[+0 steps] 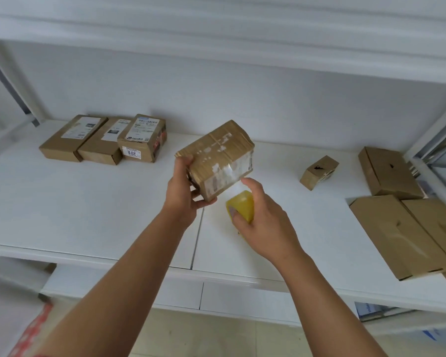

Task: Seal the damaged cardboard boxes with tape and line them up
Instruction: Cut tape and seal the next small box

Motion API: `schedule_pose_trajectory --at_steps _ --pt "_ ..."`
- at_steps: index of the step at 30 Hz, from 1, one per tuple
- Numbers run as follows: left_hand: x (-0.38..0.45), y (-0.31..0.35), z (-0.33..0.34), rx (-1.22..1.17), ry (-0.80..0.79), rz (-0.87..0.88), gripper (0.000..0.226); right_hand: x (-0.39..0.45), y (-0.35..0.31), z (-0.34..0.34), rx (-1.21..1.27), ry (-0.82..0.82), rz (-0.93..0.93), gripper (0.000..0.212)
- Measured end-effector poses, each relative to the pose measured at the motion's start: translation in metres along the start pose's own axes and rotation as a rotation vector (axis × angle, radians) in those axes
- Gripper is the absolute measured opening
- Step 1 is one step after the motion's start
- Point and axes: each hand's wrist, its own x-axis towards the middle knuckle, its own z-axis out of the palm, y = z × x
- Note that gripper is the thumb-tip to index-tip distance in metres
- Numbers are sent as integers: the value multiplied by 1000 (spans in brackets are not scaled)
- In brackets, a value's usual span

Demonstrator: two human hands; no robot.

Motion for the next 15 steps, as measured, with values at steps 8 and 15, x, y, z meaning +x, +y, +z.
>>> schedule_pose_trajectory --at_steps 8,15 --pt "-2 10 4 -95 -46 -164 65 2 10 -7 197 -48 142 55" --pt "-7 16 14 30 -174 -77 56 11 33 -3 469 -294 469 59"
